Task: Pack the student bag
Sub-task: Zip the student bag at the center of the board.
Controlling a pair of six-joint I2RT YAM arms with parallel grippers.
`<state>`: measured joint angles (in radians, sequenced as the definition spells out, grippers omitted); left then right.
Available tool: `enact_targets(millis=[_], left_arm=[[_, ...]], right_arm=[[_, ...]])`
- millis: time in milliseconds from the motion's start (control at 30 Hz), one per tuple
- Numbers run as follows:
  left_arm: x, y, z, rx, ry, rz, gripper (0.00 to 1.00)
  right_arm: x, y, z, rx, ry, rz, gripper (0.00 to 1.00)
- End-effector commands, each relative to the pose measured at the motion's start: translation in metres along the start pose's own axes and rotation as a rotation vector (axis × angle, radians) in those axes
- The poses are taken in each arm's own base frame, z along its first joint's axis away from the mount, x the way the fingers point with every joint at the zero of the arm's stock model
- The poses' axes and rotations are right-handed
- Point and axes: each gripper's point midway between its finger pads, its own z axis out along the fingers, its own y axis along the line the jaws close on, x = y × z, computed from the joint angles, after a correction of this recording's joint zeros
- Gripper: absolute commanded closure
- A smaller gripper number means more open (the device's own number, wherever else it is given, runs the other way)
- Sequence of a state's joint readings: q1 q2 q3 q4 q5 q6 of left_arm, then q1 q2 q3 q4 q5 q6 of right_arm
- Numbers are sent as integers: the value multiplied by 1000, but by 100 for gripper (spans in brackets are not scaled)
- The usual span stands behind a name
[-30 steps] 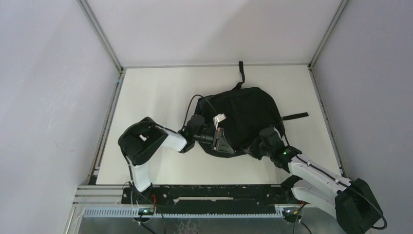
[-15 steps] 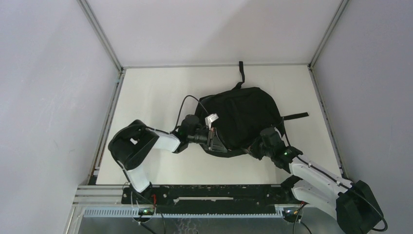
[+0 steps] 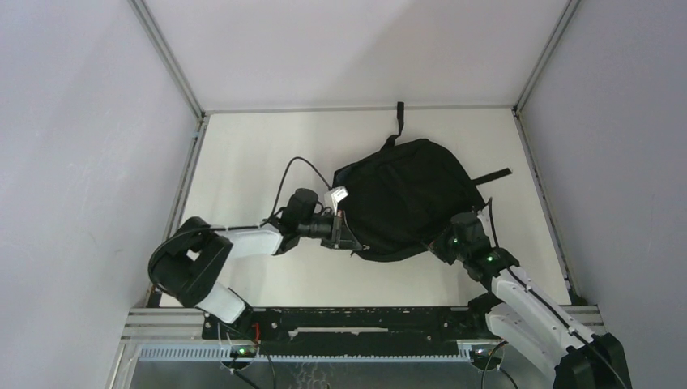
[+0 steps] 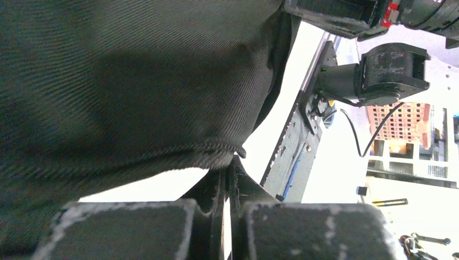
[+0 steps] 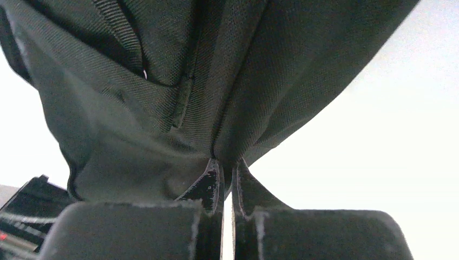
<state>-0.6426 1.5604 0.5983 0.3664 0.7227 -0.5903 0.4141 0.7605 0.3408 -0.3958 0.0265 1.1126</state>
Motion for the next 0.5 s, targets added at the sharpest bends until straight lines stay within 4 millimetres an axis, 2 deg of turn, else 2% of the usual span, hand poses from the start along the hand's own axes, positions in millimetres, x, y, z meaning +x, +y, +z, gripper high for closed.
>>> enact_targets(millis=[0, 100, 200, 267, 300, 333, 467], left_arm=[[-3, 1, -19, -63, -61, 23, 100], [-6, -4, -27, -81, -96, 37, 100], [-9, -7, -29, -82, -109, 45, 100], [-9, -7, -29, -85, -102, 44, 100], [-10, -7, -29, -87, -102, 44, 100], [-12, -8, -29, -88, -107, 47, 100], [-23, -14, -34, -110, -127, 65, 100]], right_arm=[[-33, -26, -3, 121, -122, -82, 100], [-53, -27, -4, 139, -178, -102, 100], [-74, -18, -4, 131, -213, -122, 100], [-83, -5, -8, 116, -190, -166, 100], [-89, 8, -14, 94, -185, -198, 99], [-92, 15, -19, 83, -182, -238, 93], [-93, 33, -41, 14, -211, -363, 49]])
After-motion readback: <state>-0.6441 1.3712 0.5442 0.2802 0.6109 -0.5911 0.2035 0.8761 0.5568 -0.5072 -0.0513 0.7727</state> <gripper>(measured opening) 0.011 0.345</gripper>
